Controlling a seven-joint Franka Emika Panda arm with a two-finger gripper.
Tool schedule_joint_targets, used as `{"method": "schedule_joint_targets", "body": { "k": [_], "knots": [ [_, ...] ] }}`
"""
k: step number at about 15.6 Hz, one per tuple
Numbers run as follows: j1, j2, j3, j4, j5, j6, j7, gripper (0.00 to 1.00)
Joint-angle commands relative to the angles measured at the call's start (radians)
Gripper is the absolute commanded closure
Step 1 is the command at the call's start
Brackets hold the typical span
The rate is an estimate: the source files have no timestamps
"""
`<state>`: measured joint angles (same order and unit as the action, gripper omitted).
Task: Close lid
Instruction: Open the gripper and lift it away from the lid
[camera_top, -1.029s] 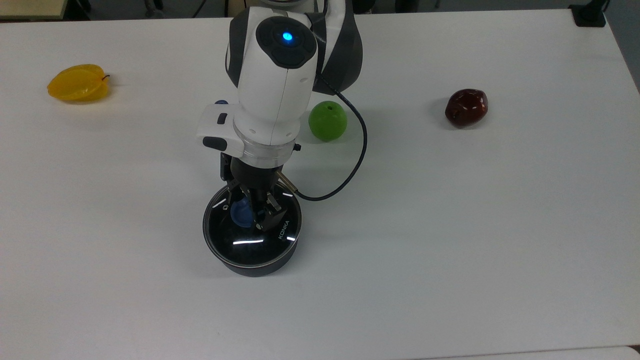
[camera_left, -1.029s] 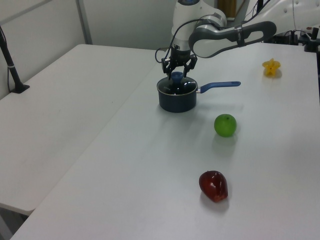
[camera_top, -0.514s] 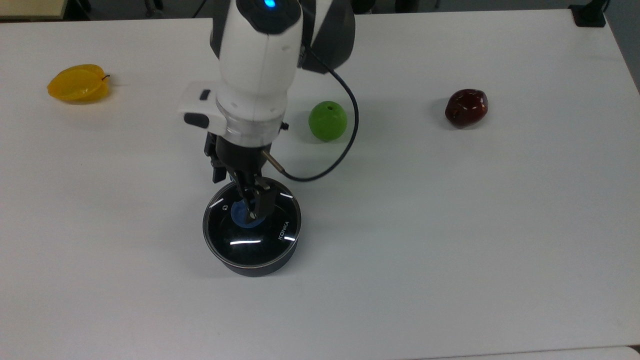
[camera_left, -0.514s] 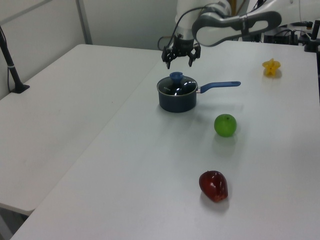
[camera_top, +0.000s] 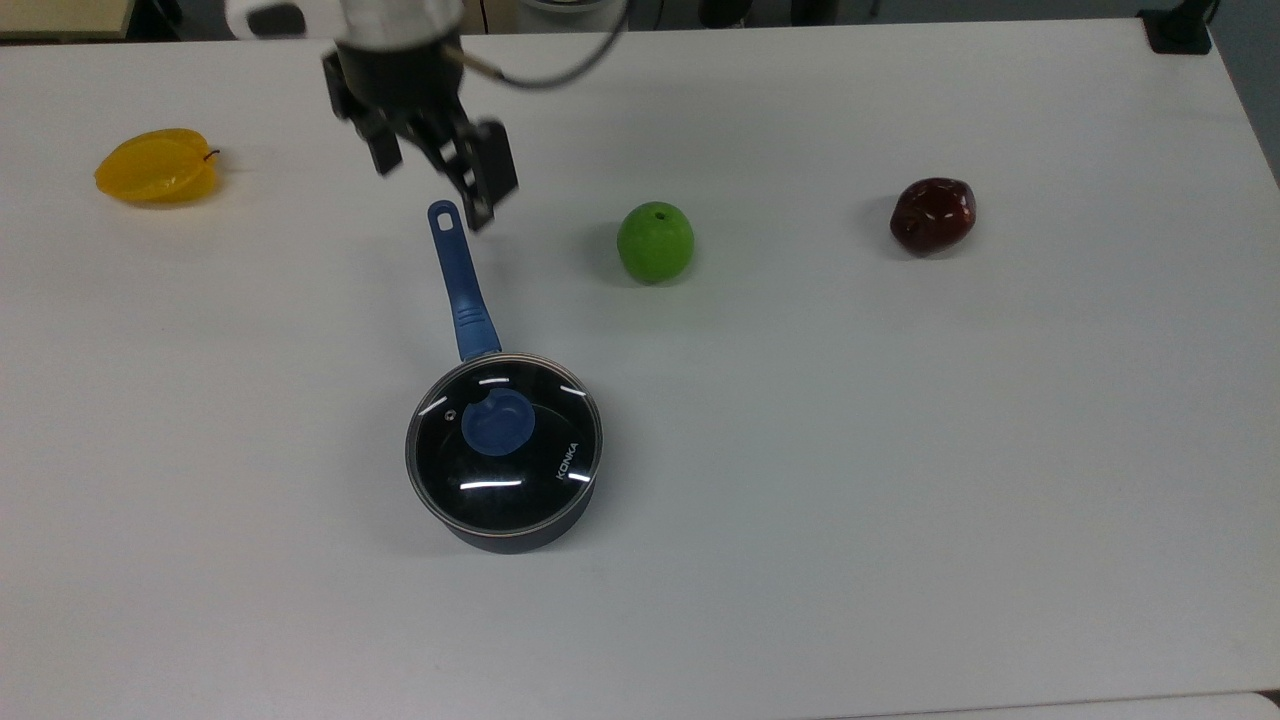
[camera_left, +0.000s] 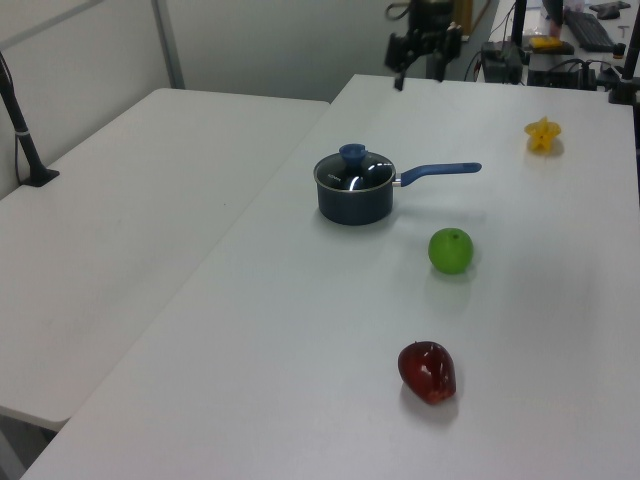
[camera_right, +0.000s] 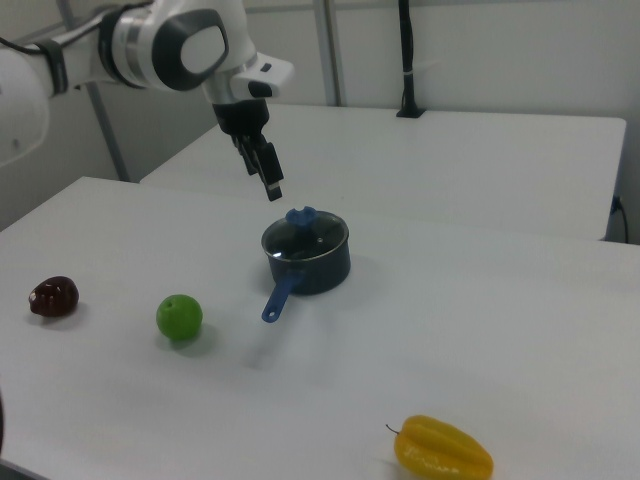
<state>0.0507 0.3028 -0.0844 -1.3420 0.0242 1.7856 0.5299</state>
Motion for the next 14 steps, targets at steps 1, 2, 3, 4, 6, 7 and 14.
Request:
{"method": "schedule_joint_targets", "body": {
  "k": [1,2,3,4,6,7,14],
  "knots": [
    [-0.057,-0.216,0.022,-0.212,0.048,-0.067,-0.227,0.00],
    [-0.061,-0.249,0.022,-0.242,0.048,-0.086,-0.273,0.00],
    [-0.061,-0.273,0.022,-0.268,0.048,-0.100,-0.319,0.00],
    [-0.065,-0.293,0.022,-0.290,0.048,-0.107,-0.362,0.00],
    [-0.078,-0.313,0.022,-0.315,0.048,-0.112,-0.435,0.00],
    [-0.083,-0.321,0.022,-0.313,0.048,-0.121,-0.448,0.00],
    [-0.106,-0.332,0.020,-0.304,0.046,-0.137,-0.469,0.00]
  ]
}}
